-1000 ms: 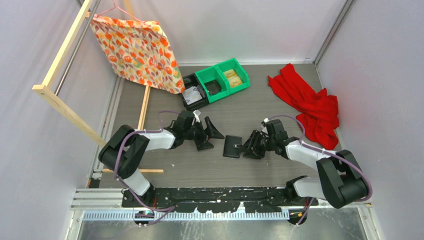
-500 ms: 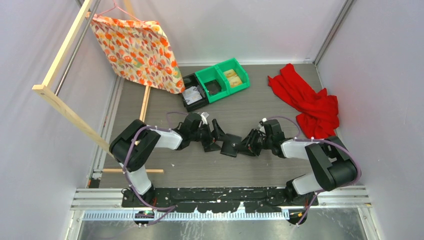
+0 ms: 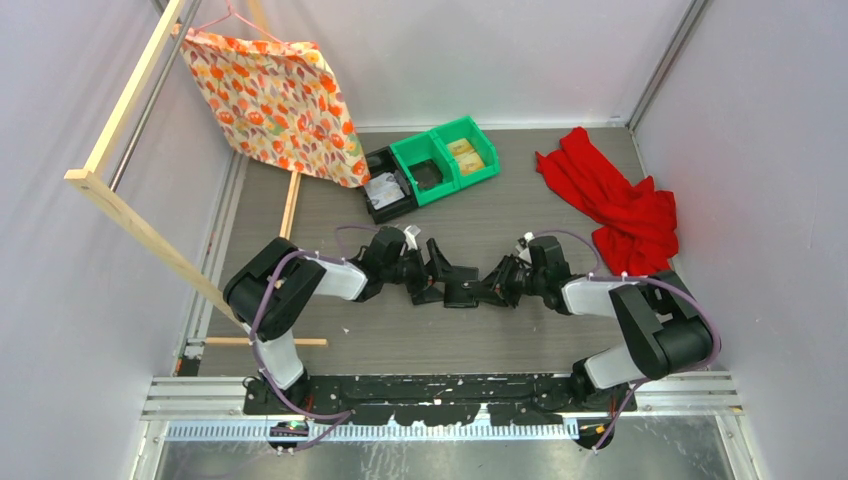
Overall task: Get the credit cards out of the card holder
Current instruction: Pick up the card holder from the center of the board.
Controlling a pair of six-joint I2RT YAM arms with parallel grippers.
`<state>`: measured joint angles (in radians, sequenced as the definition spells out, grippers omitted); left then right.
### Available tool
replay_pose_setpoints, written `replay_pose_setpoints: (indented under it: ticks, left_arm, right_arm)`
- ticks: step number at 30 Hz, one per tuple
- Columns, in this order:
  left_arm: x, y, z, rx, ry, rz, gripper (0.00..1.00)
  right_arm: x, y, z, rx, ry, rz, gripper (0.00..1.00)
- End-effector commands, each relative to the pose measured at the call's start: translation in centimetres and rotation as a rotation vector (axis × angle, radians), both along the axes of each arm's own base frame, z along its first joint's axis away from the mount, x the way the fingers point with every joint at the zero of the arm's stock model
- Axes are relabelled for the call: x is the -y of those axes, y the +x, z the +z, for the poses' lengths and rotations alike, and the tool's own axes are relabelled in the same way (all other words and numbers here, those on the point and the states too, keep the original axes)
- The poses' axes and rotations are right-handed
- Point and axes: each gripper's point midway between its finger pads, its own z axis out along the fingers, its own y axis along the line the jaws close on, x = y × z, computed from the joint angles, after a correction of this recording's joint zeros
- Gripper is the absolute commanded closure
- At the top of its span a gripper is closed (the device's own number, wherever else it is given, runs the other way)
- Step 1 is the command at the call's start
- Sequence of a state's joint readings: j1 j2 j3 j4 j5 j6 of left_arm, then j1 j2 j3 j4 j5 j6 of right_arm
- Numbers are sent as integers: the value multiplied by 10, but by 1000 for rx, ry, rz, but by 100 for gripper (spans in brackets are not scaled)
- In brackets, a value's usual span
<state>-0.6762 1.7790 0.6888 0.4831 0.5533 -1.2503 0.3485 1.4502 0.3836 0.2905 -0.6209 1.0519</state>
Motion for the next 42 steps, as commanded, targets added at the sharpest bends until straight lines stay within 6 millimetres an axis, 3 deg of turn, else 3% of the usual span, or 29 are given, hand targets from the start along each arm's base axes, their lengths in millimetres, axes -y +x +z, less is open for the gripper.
replay_pose_setpoints:
  ticks: [1, 5, 10, 21, 26, 29, 38, 42]
  left_arm:
    - [6, 1, 6, 34, -18, -8, 17]
    - [6, -1, 5, 31, -16, -10, 17]
    - [2, -2, 9, 42, 0, -11, 17]
    - [-23, -8, 29, 71, 23, 1, 15]
    - [-36, -1, 41, 77, -156, 48, 14]
    - [-33, -1, 49, 86, -255, 43, 15]
    - [-28, 4, 51, 79, -407, 68, 16]
    - [-25, 8, 49, 61, -446, 81, 21]
  right_arm:
    - [-11, 12, 18, 52, 90, 3, 84]
    - [-10, 12, 16, 40, 90, -16, 99]
    - [-9, 11, 23, 68, 88, -13, 99]
    - [-14, 12, 65, 184, 160, 18, 99]
    - [-16, 5, 76, 199, 220, 35, 99]
    - [-17, 0, 86, 225, 265, 35, 99]
    - [-19, 0, 111, 244, 358, 14, 99]
    - [-20, 1, 114, 236, 380, 13, 99]
